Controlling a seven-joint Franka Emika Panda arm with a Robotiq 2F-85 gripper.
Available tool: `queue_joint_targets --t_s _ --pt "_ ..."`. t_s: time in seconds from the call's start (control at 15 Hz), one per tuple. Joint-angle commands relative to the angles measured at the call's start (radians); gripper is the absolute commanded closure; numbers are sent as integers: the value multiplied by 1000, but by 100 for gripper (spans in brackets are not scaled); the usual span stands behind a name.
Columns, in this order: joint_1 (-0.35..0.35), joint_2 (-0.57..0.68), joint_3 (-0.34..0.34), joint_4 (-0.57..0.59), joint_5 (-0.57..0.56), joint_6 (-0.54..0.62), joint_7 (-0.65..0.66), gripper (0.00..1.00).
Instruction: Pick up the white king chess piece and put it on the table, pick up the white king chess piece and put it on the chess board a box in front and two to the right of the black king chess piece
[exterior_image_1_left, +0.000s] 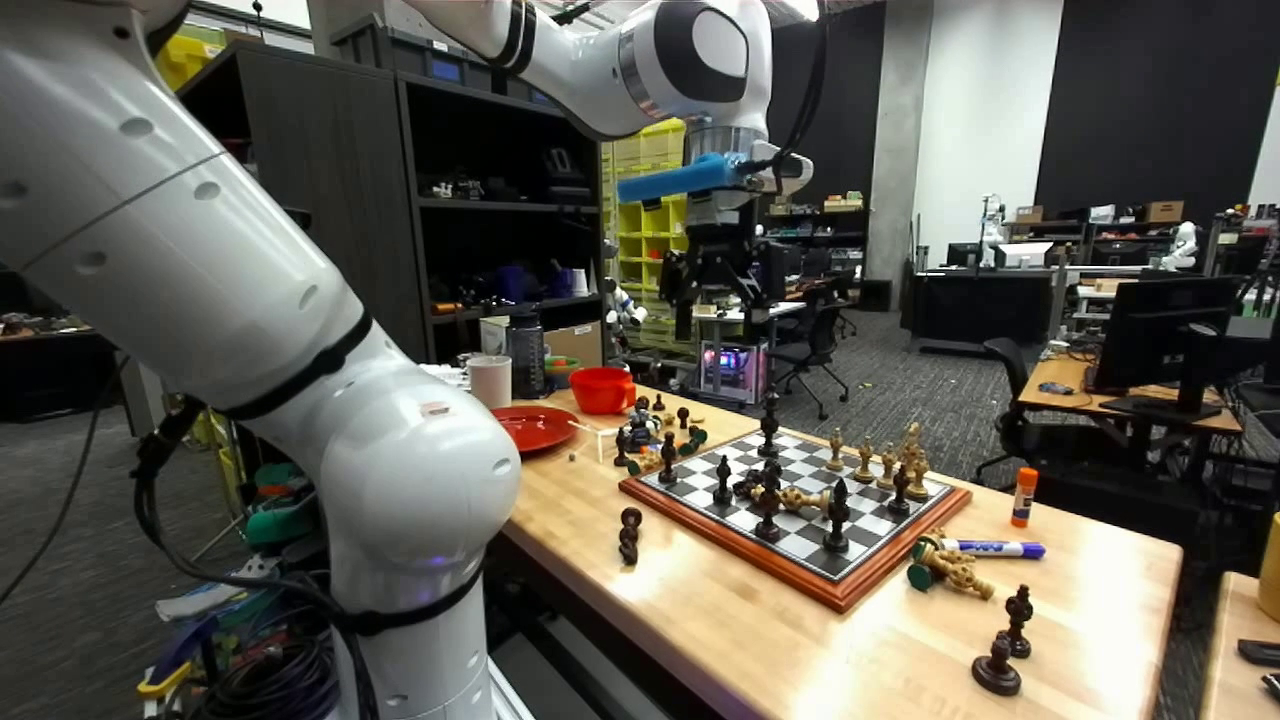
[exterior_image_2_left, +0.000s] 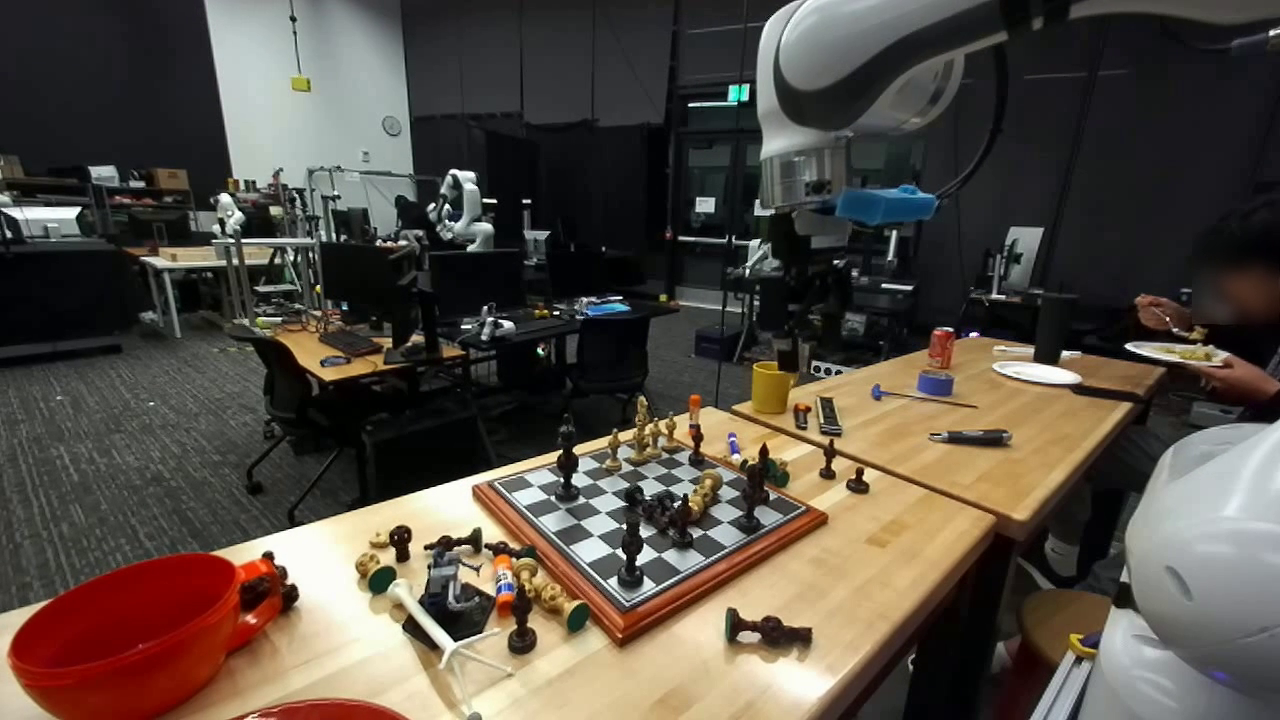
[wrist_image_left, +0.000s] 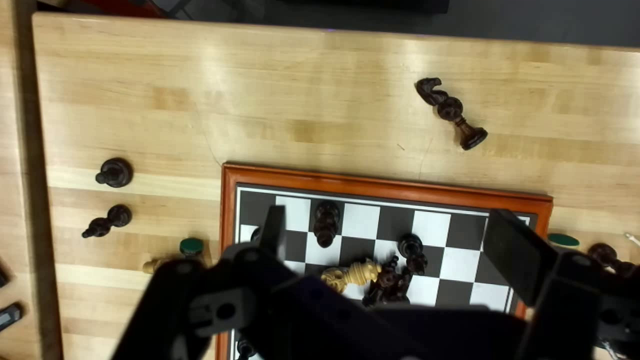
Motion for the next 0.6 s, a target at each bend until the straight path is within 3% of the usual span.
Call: queue_joint_targets --t_s 0.0,0.53 --pt "4 -5 14 -16 11 75 47 0" --pt "-46 92 -18 21 43 167 143 0"
